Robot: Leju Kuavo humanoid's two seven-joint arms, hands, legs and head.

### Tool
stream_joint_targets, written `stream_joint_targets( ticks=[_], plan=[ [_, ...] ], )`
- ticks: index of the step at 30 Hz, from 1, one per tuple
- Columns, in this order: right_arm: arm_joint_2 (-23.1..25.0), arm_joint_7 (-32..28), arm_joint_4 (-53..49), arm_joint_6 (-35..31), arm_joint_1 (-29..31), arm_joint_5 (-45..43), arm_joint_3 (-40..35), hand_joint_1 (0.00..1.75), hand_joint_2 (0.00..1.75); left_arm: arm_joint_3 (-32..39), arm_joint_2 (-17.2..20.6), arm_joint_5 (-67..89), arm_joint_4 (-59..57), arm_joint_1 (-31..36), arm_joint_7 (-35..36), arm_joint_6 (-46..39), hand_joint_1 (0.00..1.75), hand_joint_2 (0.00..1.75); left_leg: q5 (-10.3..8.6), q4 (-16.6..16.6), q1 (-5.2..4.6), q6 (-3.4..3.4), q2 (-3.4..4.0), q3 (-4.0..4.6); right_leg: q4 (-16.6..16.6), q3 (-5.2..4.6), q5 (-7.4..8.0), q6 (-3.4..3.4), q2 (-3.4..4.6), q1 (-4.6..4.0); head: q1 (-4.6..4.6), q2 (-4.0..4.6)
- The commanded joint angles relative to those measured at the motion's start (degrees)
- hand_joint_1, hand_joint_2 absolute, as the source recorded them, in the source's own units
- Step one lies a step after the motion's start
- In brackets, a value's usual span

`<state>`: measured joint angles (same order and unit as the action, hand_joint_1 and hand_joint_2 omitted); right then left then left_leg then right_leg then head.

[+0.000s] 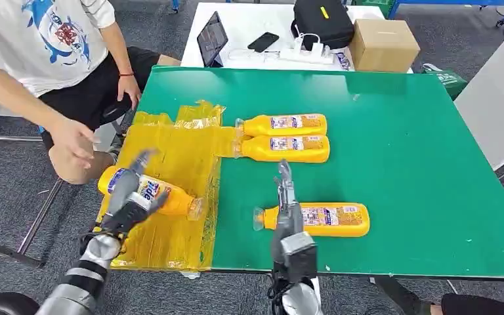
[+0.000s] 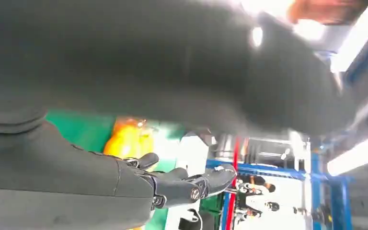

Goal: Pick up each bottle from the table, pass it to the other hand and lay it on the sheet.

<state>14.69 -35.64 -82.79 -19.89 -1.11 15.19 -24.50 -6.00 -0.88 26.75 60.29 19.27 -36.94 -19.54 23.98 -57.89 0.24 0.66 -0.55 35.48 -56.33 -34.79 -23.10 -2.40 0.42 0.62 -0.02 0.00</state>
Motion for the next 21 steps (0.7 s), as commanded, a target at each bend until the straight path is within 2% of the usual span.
stream_joint_targets(
  ticks=[1,3,6,7,14,21],
  plan=[
    [-12.1,17.0,7.2,0.5,6.7,22.4,-0.7,0.0,1.75,10.3,-8.8,-7.1,16.3,-3.1,-3.1,-10.4,0.0,1.75,0.11,0.1,0.07,0.03,0.18,-0.22,0.2,0.26,0.02,0.02,0.1,-0.09,-0.04,0.0],
    [-16.1,22.4,7.5,3.7,8.1,27.3,0.7,0.0,1.75,7.4,-7.9,-8.3,20.6,-6.4,-3.1,-14.8,0.0,1.75,0.14,0.1,-0.01,0.05,0.14,-0.31,0.2,0.31,-0.01,0.02,0.03,-0.03,-0.04,0.0],
    [-20.3,25.1,7.2,7.0,9.5,29.4,2.9,0.0,1.75,4.0,-6.7,-10.8,24.4,-9.2,-3.1,-18.0,0.0,1.75,0.21,0.0,0.0,0.06,0.12,-0.33,0.2,0.36,-0.07,0.01,0.01,-0.04,-0.07,0.0],
    [-20.6,25.1,7.1,7.0,9.5,29.4,3.2,0.0,1.75,3.9,-6.8,-11.3,24.6,-9.3,-3.1,-17.9,0.0,1.75,0.1,0.0,-0.04,0.06,0.04,-0.08,0.1,0.1,-0.01,-0.02,-0.02,0.0,-0.02,0.0],
    [-21.1,26.1,6.2,7.8,9.3,29.8,3.3,0.0,1.75,3.1,-6.4,-11.8,24.1,-8.9,-3.1,-17.7,0.0,1.75,0.16,0.0,0.0,0.01,0.08,-0.06,0.1,0.06,-0.05,0.05,0.0,-0.04,-0.04,0.0],
    [-28.3,29.9,5.4,15.3,7.5,29.1,6.0,0.0,1.75,2.6,-6.8,-12.0,18.6,-9.3,-3.1,-14.7,0.0,1.75,0.09,0.0,-0.06,0.04,-0.05,-0.02,0.1,0.04,-0.04,-0.01,-0.11,0.0,-0.07,0.0]
  ],
)
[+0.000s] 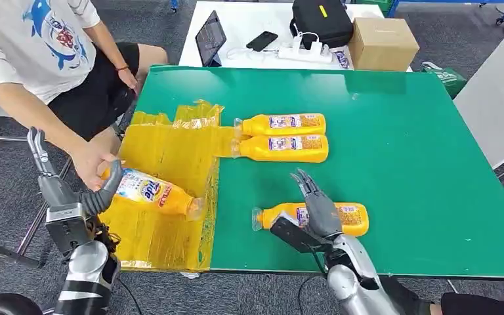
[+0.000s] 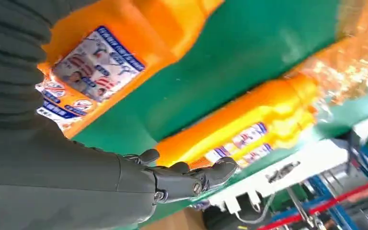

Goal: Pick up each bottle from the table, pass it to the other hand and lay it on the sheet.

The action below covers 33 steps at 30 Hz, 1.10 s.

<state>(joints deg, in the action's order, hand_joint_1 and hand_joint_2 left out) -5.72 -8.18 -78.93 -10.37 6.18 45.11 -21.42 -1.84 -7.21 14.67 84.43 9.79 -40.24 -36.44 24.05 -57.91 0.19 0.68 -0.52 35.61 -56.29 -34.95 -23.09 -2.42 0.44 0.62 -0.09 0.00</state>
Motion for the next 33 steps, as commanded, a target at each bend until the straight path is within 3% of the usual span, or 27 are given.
stream_joint_targets(
  ticks=[1,2,5,10,18,26,33],
  plan=[
    [-8.6,2.8,1.0,6.0,-0.3,-1.3,3.2,0.0,1.75,-1.7,-0.2,-0.3,-6.6,0.3,0.2,2.6,0.0,1.75,0.07,0.1,-0.01,0.02,-0.09,-0.25,0.1,0.32,-0.08,0.01,-0.16,-0.01,0.0,0.0],
    [-10.2,4.4,-0.2,5.9,-0.7,-2.2,1.9,0.0,1.75,-0.3,-1.7,1.4,-6.6,-0.2,0.2,3.7,0.0,1.75,0.12,0.0,0.01,0.03,-0.12,-0.37,0.1,0.47,-0.13,0.03,-0.22,-0.03,0.0,0.0],
    [-11.2,4.5,-0.1,9.0,-0.7,-3.5,3.9,0.0,1.75,-0.9,-1.3,1.3,-10.1,-0.1,0.2,4.9,0.0,1.75,0.05,0.1,-0.06,0.03,-0.11,-0.19,0.1,0.24,-0.08,0.01,-0.17,0.06,0.0,0.0],
    [-13.1,3.7,6.7,15.6,2.2,-8.4,2.9,0.0,1.75,-3.0,-1.2,-0.2,-14.9,2.1,0.2,5.3,0.0,1.75,0.08,0.1,-0.09,0.05,-0.05,-0.23,0.1,0.28,-0.05,0.04,-0.12,0.09,0.0,0.0],
    [-16.3,5.5,12.3,20.2,6.7,-10.0,0.9,0.0,1.75,-3.0,-1.8,-2.0,-18.8,4.2,0.2,7.0,0.0,1.75,0.1,0.0,-0.06,0.07,-0.06,-0.27,0.1,0.32,-0.04,0.03,-0.14,0.05,-0.02,0.0],
    [-16.6,5.6,12.7,20.3,7.1,-10.0,0.5,0.0,1.75,-3.1,-1.9,-2.0,-18.8,4.3,0.2,7.0,0.0,1.75,0.15,0.0,-0.03,0.05,0.09,-0.33,0.1,0.36,-0.01,0.02,0.0,0.04,0.0,0.0],
    [-17.1,7.4,19.0,23.9,10.4,-9.9,-4.2,0.0,1.75,-3.7,-2.8,-3.4,-22.0,5.6,0.2,8.7,0.0,1.75,0.1,0.0,-0.04,0.08,0.08,-0.28,0.1,0.29,0.05,-0.04,0.0,-0.01,-0.02,0.0]
  ],
)
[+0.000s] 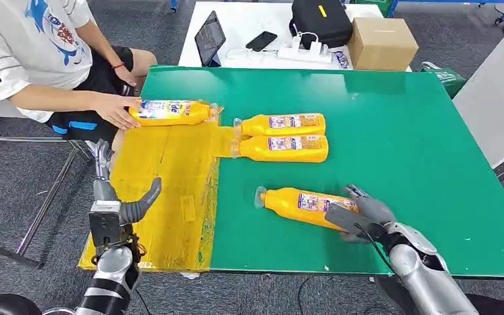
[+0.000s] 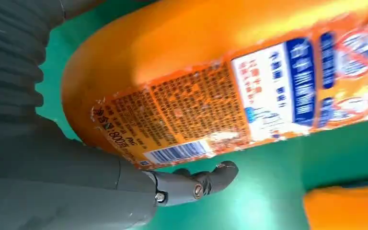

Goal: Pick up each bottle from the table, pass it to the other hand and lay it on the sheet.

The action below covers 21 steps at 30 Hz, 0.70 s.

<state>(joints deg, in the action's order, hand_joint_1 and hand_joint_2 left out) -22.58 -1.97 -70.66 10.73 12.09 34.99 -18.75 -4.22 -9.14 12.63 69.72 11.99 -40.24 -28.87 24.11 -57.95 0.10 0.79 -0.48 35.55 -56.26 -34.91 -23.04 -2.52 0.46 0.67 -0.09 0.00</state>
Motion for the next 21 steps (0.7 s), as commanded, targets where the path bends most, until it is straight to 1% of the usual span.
stream_joint_targets(
  ticks=[1,2,3,4,8,9,10,11,12,18,19,20,21],
  plan=[
    [0.3,1.3,12.0,2.9,5.0,0.4,-7.7,0.0,1.75,-1.2,-1.1,-1.7,-7.8,3.7,0.2,1.5,0.0,1.75,0.02,0.1,0.05,-0.02,0.05,-0.2,0.1,0.21,0.01,0.04,-0.01,-0.07,0.0,0.0],
    [1.0,1.3,14.2,2.8,6.1,0.4,-8.6,0.0,1.75,-1.6,-1.0,-1.7,-8.1,3.9,0.2,1.1,0.0,1.75,0.08,0.1,0.1,-0.04,0.09,-0.4,0.2,0.44,-0.01,0.1,-0.02,-0.13,0.0,0.0],
    [1.7,1.2,15.4,2.5,6.6,0.5,-9.2,0.0,1.75,-1.7,-1.1,-1.9,-8.3,4.1,0.2,1.3,0.0,1.75,0.03,0.1,0.08,-0.03,0.1,-0.28,0.1,0.3,0.02,0.06,0.03,-0.1,0.0,0.0],
    [3.0,1.0,17.4,1.0,7.3,0.7,-9.9,0.0,1.75,-2.1,-1.1,-1.9,-8.4,4.2,0.2,0.9,0.0,1.75,0.04,0.1,0.11,-0.04,0.11,-0.37,0.2,0.38,0.02,0.09,0.01,-0.13,0.02,0.0],
    [6.5,0.1,19.0,-4.1,7.5,0.8,-9.5,0.0,1.75,-2.2,-1.2,-1.9,-8.7,4.1,0.2,0.6,0.0,1.75,0.03,0.1,0.15,-0.06,0.34,-0.49,0.2,0.43,0.08,0.1,0.21,-0.16,0.02,0.0],
    [7.1,-0.2,18.9,-4.8,7.3,0.6,-9.3,0.03,1.75,-2.1,-1.2,-2.0,-8.6,3.9,0.2,0.6,0.0,1.75,0.02,0.1,0.11,-0.05,0.36,-0.47,0.2,0.38,0.08,0.09,0.28,-0.12,0.02,0.0],
    [7.2,-0.3,18.8,-5.0,7.3,0.6,-9.4,0.24,1.75,-2.1,-1.2,-2.0,-8.5,3.9,0.2,0.7,0.0,1.75,0.03,0.1,0.14,-0.08,0.37,-0.55,0.2,0.46,0.09,0.11,0.27,-0.15,0.0,0.0],
    [7.8,-1.7,17.4,-6.7,6.4,0.3,-8.7,1.34,1.75,-2.0,-1.2,-1.8,-8.2,3.6,0.2,0.7,0.0,1.75,0.04,0.1,0.17,-0.12,0.36,-0.62,0.2,0.54,0.09,0.15,0.26,-0.19,0.02,0.0],
    [7.9,-1.9,17.2,-6.8,6.3,0.1,-8.6,1.43,1.75,-2.1,-1.2,-1.8,-8.1,3.5,0.2,0.9,0.0,1.75,0.05,0.2,0.18,-0.14,0.38,-0.67,0.2,0.58,0.1,0.17,0.27,-0.21,0.0,0.0],
    [7.9,-1.9,17.2,-6.8,6.3,0.1,-8.6,1.45,1.75,-2.1,-1.2,-1.8,-8.1,3.5,0.2,0.9,0.0,1.75,0.06,0.1,0.21,-0.16,0.25,-0.78,0.2,0.7,0.08,0.18,0.13,-0.24,0.0,0.0],
    [7.9,-2.8,16.1,-8.1,5.5,0.1,-8.0,1.54,1.75,-2.0,-1.3,-1.8,-8.3,3.6,0.2,0.8,0.0,1.75,0.06,0.1,0.19,-0.14,0.24,-0.76,0.2,0.68,0.08,0.14,0.14,-0.22,0.0,0.0],
    [8.4,-3.1,15.9,-8.3,5.2,0.1,-7.9,1.66,1.75,-1.9,-1.4,-1.8,-8.3,3.5,0.2,0.9,0.0,1.75,0.06,0.1,0.18,-0.13,0.23,-0.79,0.2,0.71,0.07,0.11,0.16,-0.2,0.0,0.0],
    [8.9,-4.1,15.2,-9.0,4.5,-0.1,-7.5,1.71,1.75,-1.9,-1.4,-1.7,-8.3,3.5,0.2,1.0,0.0,1.75,0.08,0.1,0.16,-0.11,0.22,-0.82,0.1,0.74,0.04,0.08,0.18,-0.17,0.02,0.0]
  ],
)
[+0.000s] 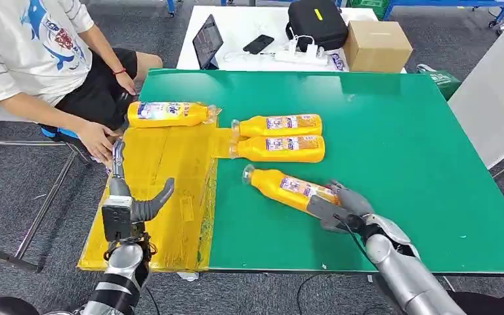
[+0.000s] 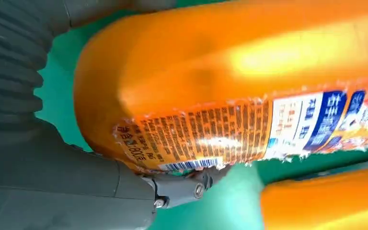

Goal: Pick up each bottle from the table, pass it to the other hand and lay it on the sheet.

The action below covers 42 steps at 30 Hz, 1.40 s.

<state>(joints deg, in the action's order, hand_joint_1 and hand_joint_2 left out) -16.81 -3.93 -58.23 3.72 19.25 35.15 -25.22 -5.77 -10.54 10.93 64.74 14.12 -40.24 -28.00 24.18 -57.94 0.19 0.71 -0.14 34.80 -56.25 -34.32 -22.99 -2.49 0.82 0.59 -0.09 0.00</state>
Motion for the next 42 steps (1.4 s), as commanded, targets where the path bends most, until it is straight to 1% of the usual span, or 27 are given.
stream_joint_targets(
  ticks=[1,2,3,5,6,8,10,11,12,13,14,15,16,17,18,20,21,22,24,27,28,30,32,35,38,40,42],
  plan=[
    [3.4,-3.2,2.2,-2.6,-3.1,-0.3,-0.8,1.71,1.75,-0.4,0.0,0.0,-3.4,1.4,0.2,0.4,0.0,1.75,-0.01,0.1,0.1,-0.04,-0.11,-0.11,0.2,0.2,0.0,0.08,-0.19,-0.11,0.0,0.0],
    [3.4,-5.1,1.4,-3.4,-3.5,0.4,-1.2,1.57,1.75,-0.4,-0.1,0.1,-3.5,1.5,0.2,0.6,0.0,1.75,0.0,0.1,0.07,-0.03,-0.08,-0.11,0.1,0.17,0.0,0.06,-0.13,-0.07,0.02,0.0],
    [3.6,-6.4,1.2,-2.9,-3.9,-0.8,-0.5,1.55,1.75,-0.5,-0.2,0.1,-3.8,1.7,0.2,1.1,0.0,1.75,0.0,0.1,0.1,-0.04,-0.12,-0.12,0.2,0.21,0.0,0.1,-0.2,-0.09,0.0,0.0],
    [3.7,-6.5,1.1,-2.9,-4.0,-0.9,-0.3,1.55,1.75,-0.6,-0.3,0.1,-3.9,1.8,0.2,1.1,0.0,1.75,0.01,0.0,0.08,-0.04,-0.14,-0.08,0.1,0.17,-0.03,0.07,-0.19,-0.06,0.02,0.0],
    [3.7,-6.5,1.1,-2.9,-4.0,-0.9,-0.3,1.61,1.75,-0.6,-0.3,0.1,-3.9,1.8,0.2,1.1,0.0,1.75,0.0,0.0,0.03,-0.02,-0.11,-0.04,0.1,0.1,-0.02,0.04,-0.13,-0.01,0.0,0.0],
    [4.7,-7.7,0.6,-4.7,-4.9,-0.1,0.6,1.61,1.75,-0.6,-0.6,0.2,-4.2,1.8,0.2,1.1,0.0,1.75,0.04,0.1,0.1,-0.07,-0.13,-0.07,0.1,0.17,-0.05,0.12,-0.21,-0.09,0.02,0.0],
    [6.0,-8.7,-0.7,-7.2,-5.9,0.9,1.8,1.66,1.75,-0.6,-0.7,0.2,-4.0,1.5,0.2,1.2,0.0,1.75,0.01,0.1,0.06,-0.05,-0.12,-0.03,0.1,0.11,-0.04,0.07,-0.16,-0.04,0.0,0.0],
    [7.2,-10.0,-2.3,-9.5,-6.9,1.0,3.4,1.66,1.75,-0.6,-0.7,0.4,-3.9,1.3,0.2,1.2,0.0,1.75,0.03,0.1,0.09,-0.07,-0.15,-0.06,0.1,0.16,-0.05,0.1,-0.22,-0.08,0.0,0.0],
    [9.2,-11.9,-5.0,-13.3,-8.2,0.8,5.3,1.4,1.75,-0.3,-0.9,0.2,-3.5,0.8,0.2,1.5,0.0,1.75,0.02,0.1,0.07,-0.06,-0.16,-0.02,0.1,0.11,-0.05,0.07,-0.21,-0.06,0.0,0.0],
    [10.6,-12.8,-7.4,-15.3,-9.1,0.9,6.7,1.66,1.75,0.0,-1.1,0.0,-3.0,0.3,0.2,1.6,0.0,1.75,0.04,0.0,0.06,-0.05,-0.06,0.01,0.1,0.06,-0.04,0.05,-0.09,-0.05,0.0,0.0],
    [12.0,-14.8,-10.0,-19.4,-10.0,2.1,7.8,1.73,1.75,0.3,-1.3,-0.4,-2.8,-0.1,0.2,2.3,0.0,1.75,0.04,0.1,0.08,-0.07,-0.1,0.01,0.1,0.09,-0.06,0.09,-0.15,-0.08,0.02,0.0],
    [13.9,-16.3,-13.0,-22.4,-11.2,1.9,9.3,1.75,1.75,0.9,-1.7,-1.0,-2.6,-0.5,0.2,3.2,0.0,1.75,0.05,0.0,0.05,-0.06,-0.02,0.05,0.0,0.0,-0.07,0.08,-0.06,-0.04,0.0,0.0],
    [16.0,-18.6,-17.3,-26.6,-12.8,2.3,10.7,1.73,1.75,1.2,-2.1,-1.2,-2.0,-1.2,0.2,3.6,0.0,1.75,0.05,0.0,0.04,-0.05,-0.01,0.15,0.0,-0.07,-0.06,0.06,-0.03,-0.02,0.0,0.0],
    [17.7,-20.2,-20.0,-29.0,-13.9,1.6,11.6,1.75,1.75,1.5,-2.4,-1.7,-2.1,-1.4,0.2,4.3,0.0,1.75,0.11,0.0,0.05,-0.07,0.09,0.16,0.0,-0.12,-0.09,0.1,0.04,-0.03,0.02,0.0],
    [19.6,-22.2,-23.3,-32.2,-15.3,0.5,12.6,1.75,1.75,2.0,-2.8,-2.3,-1.9,-1.9,0.2,5.0,0.0,1.75,0.08,0.0,0.02,-0.07,0.05,0.36,-0.1,-0.28,-0.08,0.08,0.04,0.0,0.0,0.0],
    [21.4,-23.8,-26.7,-35.8,-16.9,-0.4,13.9,1.75,1.75,2.5,-3.3,-3.2,-0.6,-2.7,0.2,5.3,0.0,1.75,0.11,0.0,0.06,-0.08,0.02,0.46,-0.1,-0.4,-0.11,0.08,0.0,-0.04,0.0,0.0],
    [21.9,-24.0,-27.3,-36.8,-17.3,-0.8,14.5,1.75,1.75,2.6,-3.4,-3.5,0.1,-2.9,0.2,5.2,0.0,1.75,0.22,0.0,0.09,-0.11,0.03,0.37,-0.1,-0.31,-0.23,0.14,-0.03,-0.07,-0.02,0.0],
    [22.7,-25.0,-27.8,-37.8,-18.0,-3.1,15.9,1.75,1.75,3.2,-3.6,-4.6,1.8,-3.6,0.2,4.6,0.0,1.75,0.15,0.0,0.05,-0.09,-0.07,0.47,-0.1,-0.4,-0.2,0.09,-0.12,-0.03,0.0,0.0],
    [23.2,-25.4,-27.4,-38.4,-18.6,-4.5,17.4,1.75,1.75,3.8,-3.5,-5.3,3.4,-4.1,0.2,3.8,0.0,1.75,0.2,0.0,0.09,-0.08,-0.13,0.41,-0.1,-0.29,-0.27,0.09,-0.18,-0.07,0.0,0.0],
    [23.6,-26.2,-26.2,-38.4,-18.7,-5.8,18.9,1.75,1.75,5.0,-3.4,-5.9,4.8,-4.4,0.2,2.9,0.0,1.75,0.06,0.0,0.05,-0.04,-0.12,0.67,0.0,-0.53,-0.13,0.03,-0.12,0.0,0.0,0.0],
    [24.3,-26.9,-26.1,-38.9,-18.8,-6.4,19.9,1.75,1.75,5.9,-3.7,-7.0,4.6,-4.4,0.2,3.4,0.0,1.75,0.12,0.0,0.06,-0.04,-0.11,0.57,0.0,-0.41,-0.19,0.05,-0.14,-0.02,0.0,0.0],
    [24.7,-27.7,-26.5,-39.7,-19.4,-5.9,20.6,1.75,1.75,6.2,-3.6,-9.8,4.5,-4.6,1.7,7.2,0.0,1.75,0.09,0.0,0.04,-0.05,-0.11,0.66,0.0,-0.5,-0.15,0.04,-0.1,0.01,0.02,0.0],
    [24.6,-29.6,-26.3,-39.1,-20.0,-6.8,20.5,1.73,1.75,5.3,-3.4,-13.4,4.7,-5.2,4.9,13.6,0.0,1.75,0.08,0.0,-0.01,-0.06,-0.1,0.7,0.0,-0.56,-0.13,0.05,-0.09,0.05,0.0,0.0],
    [24.7,-30.0,-26.2,-39.1,-20.3,-6.9,20.4,1.73,1.75,5.1,-3.8,-13.3,4.6,-5.4,4.9,13.4,0.0,1.75,0.11,0.0,0.02,-0.08,-0.17,0.6,0.0,-0.45,-0.18,0.07,-0.17,0.02,0.0,0.0],
    [24.7,-30.0,-26.2,-39.1,-20.3,-6.9,20.4,1.73,1.75,5.1,-3.8,-13.3,4.6,-5.4,4.9,13.4,0.0,1.75,0.07,0.0,-0.02,-0.04,-0.11,0.72,0.0,-0.6,-0.13,0.03,-0.09,0.05,0.0,0.0],
    [24.7,-30.0,-26.2,-39.1,-20.3,-6.9,20.4,1.73,1.75,5.1,-3.8,-13.3,4.6,-5.4,4.9,13.4,0.0,1.75,0.19,0.0,0.05,-0.07,-0.09,0.51,0.0,-0.36,-0.22,0.08,-0.13,-0.02,0.0,0.0],
    [24.7,-30.0,-26.2,-39.1,-20.3,-6.9,20.4,1.73,1.75,5.1,-3.8,-13.3,4.6,-5.4,4.9,13.4,0.0,1.75,0.13,0.0,0.02,-0.06,-0.12,0.61,0.0,-0.47,-0.18,0.05,-0.14,0.02,0.0,0.0]
  ],
)
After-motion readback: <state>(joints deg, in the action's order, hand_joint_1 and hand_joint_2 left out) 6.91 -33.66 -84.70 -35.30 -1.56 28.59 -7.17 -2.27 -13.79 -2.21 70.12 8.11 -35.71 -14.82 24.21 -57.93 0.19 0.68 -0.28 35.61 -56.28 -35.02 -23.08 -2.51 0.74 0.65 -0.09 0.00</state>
